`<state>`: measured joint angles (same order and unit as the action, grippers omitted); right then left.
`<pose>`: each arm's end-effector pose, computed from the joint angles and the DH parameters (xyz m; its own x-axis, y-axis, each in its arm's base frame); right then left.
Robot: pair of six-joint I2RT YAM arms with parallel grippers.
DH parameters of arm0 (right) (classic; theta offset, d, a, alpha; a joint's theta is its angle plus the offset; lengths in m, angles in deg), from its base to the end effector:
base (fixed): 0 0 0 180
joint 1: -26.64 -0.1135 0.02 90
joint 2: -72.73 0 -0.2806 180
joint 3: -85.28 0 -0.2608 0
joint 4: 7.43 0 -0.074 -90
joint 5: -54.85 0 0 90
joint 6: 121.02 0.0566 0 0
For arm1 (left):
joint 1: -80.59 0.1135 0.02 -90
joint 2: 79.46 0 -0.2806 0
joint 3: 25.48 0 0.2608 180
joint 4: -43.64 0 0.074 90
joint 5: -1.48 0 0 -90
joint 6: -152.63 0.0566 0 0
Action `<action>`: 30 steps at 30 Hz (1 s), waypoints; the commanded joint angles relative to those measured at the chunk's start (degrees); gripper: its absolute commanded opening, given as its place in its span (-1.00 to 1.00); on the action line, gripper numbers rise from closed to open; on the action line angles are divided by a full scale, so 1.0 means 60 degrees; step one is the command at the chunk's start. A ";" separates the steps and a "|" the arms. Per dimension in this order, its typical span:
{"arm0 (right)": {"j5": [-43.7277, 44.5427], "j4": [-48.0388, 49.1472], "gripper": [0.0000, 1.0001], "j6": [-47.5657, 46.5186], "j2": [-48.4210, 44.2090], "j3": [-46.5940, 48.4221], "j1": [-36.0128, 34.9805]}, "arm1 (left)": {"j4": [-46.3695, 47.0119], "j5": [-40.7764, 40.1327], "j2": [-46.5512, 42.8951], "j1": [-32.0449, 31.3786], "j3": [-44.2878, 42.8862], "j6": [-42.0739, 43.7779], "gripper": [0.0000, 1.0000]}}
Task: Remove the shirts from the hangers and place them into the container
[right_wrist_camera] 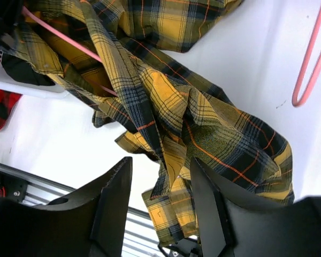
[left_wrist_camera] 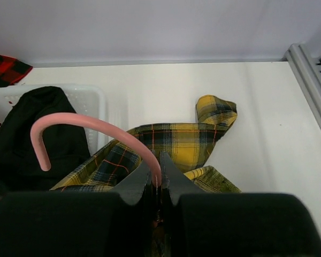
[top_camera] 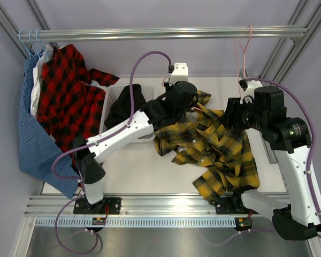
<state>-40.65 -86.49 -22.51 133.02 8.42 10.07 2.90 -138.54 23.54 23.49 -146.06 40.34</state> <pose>0.1684 0.0558 0.4576 -0.6130 -0.0287 -0.7896 -0.2703 0.9467 0.1754 0.2717 -0.3402 0.4223 -0.2571 -0.0512 -0.9650 0.0641 0.9955 -0.0699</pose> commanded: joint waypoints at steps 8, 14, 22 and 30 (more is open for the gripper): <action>0.0475 0.0954 0.25 -0.0979 0.0761 -0.0355 -0.1000 | -0.0114 -0.0526 0.0177 -0.0048 -0.0810 0.0389 -1.00; 0.1660 0.1086 0.28 -0.1140 0.1317 -0.0296 -0.1734 | -0.0289 -0.0380 0.0075 -0.0049 -0.0767 0.0331 -1.00; 0.3624 0.1087 -0.32 -0.1053 0.1538 -0.0326 -0.1763 | -0.0304 0.0045 -0.0540 -0.0136 -0.0489 0.0125 -1.00; 0.4768 -0.0376 -1.00 -0.0673 0.1509 0.2116 -0.1749 | 0.0090 0.0893 -0.1302 -0.0136 -0.0576 -0.0329 -1.00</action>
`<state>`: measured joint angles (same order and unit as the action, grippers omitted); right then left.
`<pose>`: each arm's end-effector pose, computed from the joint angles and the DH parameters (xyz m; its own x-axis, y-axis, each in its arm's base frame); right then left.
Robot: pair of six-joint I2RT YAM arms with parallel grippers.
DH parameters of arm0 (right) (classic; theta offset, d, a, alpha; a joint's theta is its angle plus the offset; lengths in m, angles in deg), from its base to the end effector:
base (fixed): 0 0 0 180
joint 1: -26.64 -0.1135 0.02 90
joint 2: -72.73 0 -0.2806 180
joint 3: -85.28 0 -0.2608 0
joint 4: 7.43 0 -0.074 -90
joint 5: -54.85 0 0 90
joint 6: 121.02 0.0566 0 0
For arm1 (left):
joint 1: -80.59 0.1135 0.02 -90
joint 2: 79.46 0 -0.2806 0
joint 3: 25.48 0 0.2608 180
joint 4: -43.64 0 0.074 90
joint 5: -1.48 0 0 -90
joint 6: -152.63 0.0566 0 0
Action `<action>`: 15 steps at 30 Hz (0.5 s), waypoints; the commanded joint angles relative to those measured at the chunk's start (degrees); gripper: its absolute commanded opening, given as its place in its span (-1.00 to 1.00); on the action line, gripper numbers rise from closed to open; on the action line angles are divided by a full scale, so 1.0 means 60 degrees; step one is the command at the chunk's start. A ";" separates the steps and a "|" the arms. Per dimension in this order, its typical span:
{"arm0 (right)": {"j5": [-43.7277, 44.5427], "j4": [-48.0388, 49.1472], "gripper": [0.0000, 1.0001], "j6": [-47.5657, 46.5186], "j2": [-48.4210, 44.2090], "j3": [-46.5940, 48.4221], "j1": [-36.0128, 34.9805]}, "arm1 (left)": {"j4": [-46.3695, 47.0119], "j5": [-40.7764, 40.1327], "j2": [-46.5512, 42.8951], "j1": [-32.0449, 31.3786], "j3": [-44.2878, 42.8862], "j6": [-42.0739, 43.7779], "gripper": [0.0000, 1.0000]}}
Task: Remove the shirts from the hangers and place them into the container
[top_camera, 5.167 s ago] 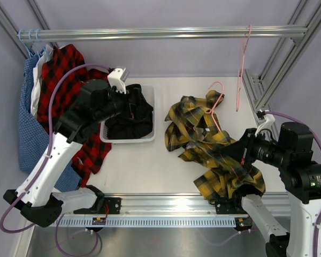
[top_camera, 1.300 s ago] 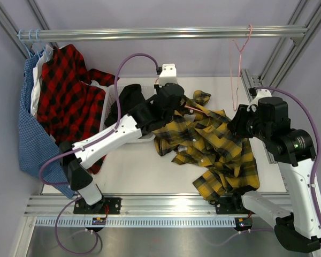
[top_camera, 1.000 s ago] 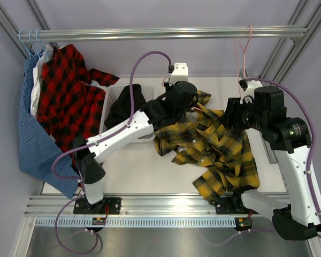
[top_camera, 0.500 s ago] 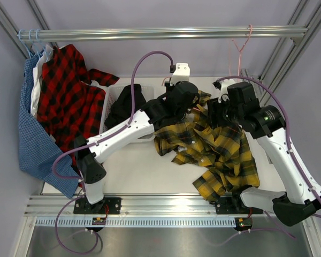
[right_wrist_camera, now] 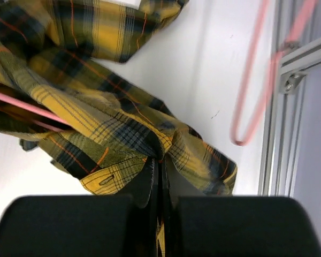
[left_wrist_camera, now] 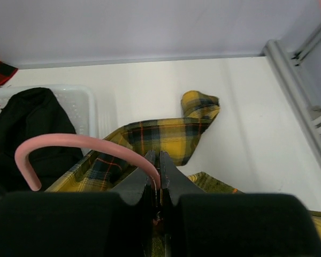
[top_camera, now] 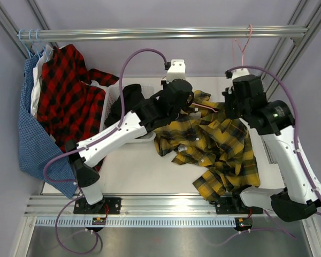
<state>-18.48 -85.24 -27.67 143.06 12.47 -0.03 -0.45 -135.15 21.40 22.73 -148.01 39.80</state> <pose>0.2138 0.0892 0.4501 -0.5985 -0.2380 -0.7650 -0.2018 0.9689 -0.1436 0.2580 -0.3334 0.4423 -0.2739 -0.0649 -0.9596 0.1277 0.9864 -0.1031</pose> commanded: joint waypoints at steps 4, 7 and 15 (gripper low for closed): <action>0.1382 -0.1727 -1.00 0.0699 0.0041 0.4236 -0.0066 | 0.1365 0.0872 -0.1516 -0.0009 0.0069 -0.0560 -1.00; 0.1455 -0.2459 -1.00 0.1051 0.0188 0.5485 -0.0066 | 0.1893 0.0975 -0.1839 0.0006 0.0392 -0.0940 -1.00; 0.2744 -0.3033 -1.00 0.1974 -0.0631 0.3721 -0.0051 | 0.2860 0.0843 -0.2950 0.0020 0.2412 -0.1205 -1.00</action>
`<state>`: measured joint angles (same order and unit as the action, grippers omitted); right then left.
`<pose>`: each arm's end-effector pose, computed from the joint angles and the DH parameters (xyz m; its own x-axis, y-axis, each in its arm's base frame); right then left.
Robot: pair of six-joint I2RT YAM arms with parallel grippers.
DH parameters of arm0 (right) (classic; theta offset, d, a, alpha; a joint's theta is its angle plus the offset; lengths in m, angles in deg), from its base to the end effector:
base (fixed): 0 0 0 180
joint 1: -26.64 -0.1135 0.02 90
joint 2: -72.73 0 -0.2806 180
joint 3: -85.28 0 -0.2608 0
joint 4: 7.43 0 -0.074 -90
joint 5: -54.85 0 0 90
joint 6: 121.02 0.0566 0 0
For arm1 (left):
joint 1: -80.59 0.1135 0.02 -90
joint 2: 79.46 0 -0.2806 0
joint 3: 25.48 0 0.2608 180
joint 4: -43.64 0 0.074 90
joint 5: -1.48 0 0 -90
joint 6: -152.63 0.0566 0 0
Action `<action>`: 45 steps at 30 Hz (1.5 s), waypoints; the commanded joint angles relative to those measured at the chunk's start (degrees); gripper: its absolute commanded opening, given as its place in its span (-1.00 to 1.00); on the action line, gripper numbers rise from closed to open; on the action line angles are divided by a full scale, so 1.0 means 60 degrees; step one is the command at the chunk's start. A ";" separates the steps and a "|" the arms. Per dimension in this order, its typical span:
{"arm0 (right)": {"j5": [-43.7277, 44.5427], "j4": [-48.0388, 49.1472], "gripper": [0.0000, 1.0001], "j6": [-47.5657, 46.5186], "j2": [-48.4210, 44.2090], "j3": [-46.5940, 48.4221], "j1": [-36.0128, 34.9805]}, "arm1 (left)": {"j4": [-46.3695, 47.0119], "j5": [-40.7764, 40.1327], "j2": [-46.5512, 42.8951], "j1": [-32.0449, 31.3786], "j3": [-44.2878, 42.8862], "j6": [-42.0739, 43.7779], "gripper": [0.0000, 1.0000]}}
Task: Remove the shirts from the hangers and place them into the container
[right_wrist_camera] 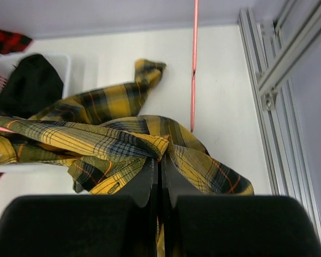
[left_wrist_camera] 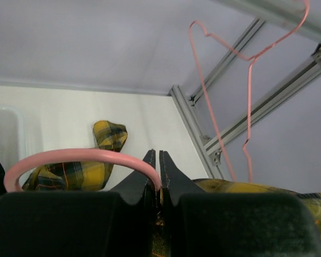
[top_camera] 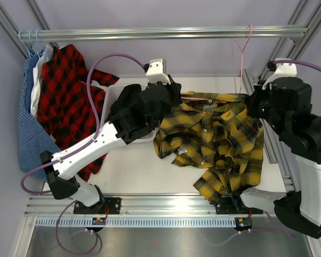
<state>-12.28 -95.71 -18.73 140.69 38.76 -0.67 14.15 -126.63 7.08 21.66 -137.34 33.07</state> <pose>0.1337 0.0443 0.5621 -0.3581 0.0358 -0.9330 -0.0287 0.9984 0.0494 0.2142 -0.2878 0.4965 -0.2084 -0.4063 -0.8897 0.2914 0.8426 -0.4530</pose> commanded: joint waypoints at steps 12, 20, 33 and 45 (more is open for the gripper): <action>0.1416 -0.1024 -1.00 0.1305 -0.0986 -0.2759 0.0289 | 0.1670 0.1104 -0.2044 0.0360 0.3578 0.1133 -1.00; 0.0539 -0.0511 -1.00 0.1042 -0.0839 -0.2921 0.1167 | 0.1950 0.1269 -0.2719 0.0360 0.4722 0.1587 -1.00; -0.0413 -0.0423 -1.00 0.0705 -0.0195 -0.2264 0.1886 | 0.2565 0.2571 -0.3188 0.0463 0.5279 0.2393 -1.00; -0.0852 -0.0439 -1.00 0.0471 0.0245 -0.2682 0.2647 | 0.3590 0.2484 -0.4139 0.0477 0.6055 0.2745 -1.00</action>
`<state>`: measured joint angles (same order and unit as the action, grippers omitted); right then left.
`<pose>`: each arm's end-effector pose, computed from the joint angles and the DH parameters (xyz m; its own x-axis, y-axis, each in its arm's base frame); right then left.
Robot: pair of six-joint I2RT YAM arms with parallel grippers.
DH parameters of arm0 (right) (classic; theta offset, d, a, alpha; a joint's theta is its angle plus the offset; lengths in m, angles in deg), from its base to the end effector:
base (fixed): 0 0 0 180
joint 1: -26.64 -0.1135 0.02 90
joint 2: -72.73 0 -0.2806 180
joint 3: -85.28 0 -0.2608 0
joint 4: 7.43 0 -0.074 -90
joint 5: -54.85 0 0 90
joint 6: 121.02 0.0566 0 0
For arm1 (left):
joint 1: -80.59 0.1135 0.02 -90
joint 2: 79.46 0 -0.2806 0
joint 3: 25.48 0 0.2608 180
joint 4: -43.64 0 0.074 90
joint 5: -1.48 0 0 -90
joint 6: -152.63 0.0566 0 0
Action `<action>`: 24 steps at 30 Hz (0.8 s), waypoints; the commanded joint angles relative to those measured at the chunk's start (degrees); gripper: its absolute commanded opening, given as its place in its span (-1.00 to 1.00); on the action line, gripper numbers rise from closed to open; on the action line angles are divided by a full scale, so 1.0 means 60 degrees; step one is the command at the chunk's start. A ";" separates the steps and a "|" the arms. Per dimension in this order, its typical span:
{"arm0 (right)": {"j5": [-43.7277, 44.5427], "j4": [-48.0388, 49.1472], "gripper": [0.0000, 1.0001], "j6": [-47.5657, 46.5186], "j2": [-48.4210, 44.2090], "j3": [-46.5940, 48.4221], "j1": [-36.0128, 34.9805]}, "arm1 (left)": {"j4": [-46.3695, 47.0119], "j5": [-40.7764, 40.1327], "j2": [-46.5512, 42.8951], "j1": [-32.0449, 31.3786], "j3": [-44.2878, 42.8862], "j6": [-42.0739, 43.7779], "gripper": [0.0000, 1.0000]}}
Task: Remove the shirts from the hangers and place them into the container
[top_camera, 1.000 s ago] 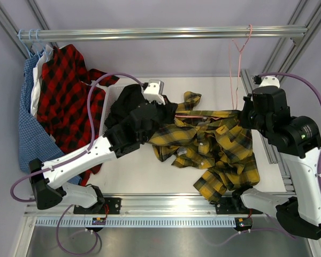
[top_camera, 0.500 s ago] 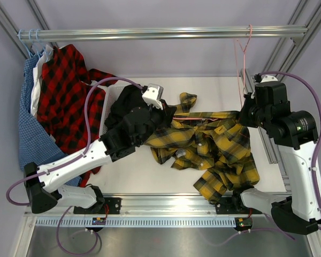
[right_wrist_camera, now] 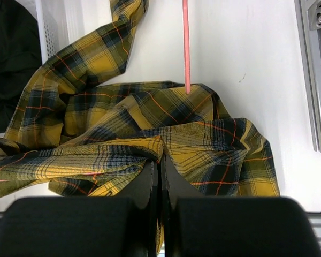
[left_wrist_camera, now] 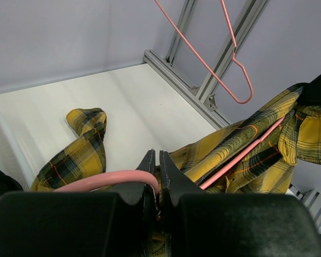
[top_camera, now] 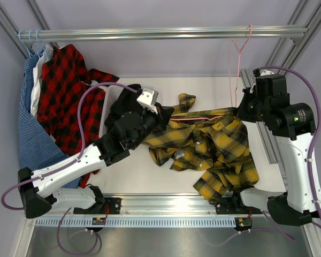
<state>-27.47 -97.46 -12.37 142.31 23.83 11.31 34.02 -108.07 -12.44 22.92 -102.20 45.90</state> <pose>0.1866 0.0433 0.4878 -0.6529 0.1496 -0.7425 0.0464 0.9864 0.1580 0.1737 -0.2390 0.4160 -0.1770 -0.2276 -0.9575 0.5914 0.7531 -0.2883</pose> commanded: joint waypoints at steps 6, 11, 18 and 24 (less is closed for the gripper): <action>0.0669 0.0395 -1.00 -0.0780 -0.0318 -0.1821 0.1632 | 0.1026 0.0562 -0.1399 0.0251 0.0724 0.1351 -1.00; 0.0216 0.0659 -1.00 -0.0619 -0.0741 -0.2585 0.1720 | 0.1058 -0.0398 -0.1475 0.0280 0.0713 0.1134 -1.00; -0.0532 0.1448 -1.00 -0.0108 -0.1679 -0.4559 0.1706 | 0.1099 -0.0084 -0.0654 0.0324 -0.0167 -0.0020 -1.00; -0.1061 0.1803 -0.91 0.0143 -0.2411 -0.5458 0.1720 | 0.1627 0.1543 0.0370 0.0310 -0.1163 -0.1355 -1.00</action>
<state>-39.75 -87.01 -10.49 129.31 -8.12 20.10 35.94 -102.32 -10.87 23.69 -103.38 42.99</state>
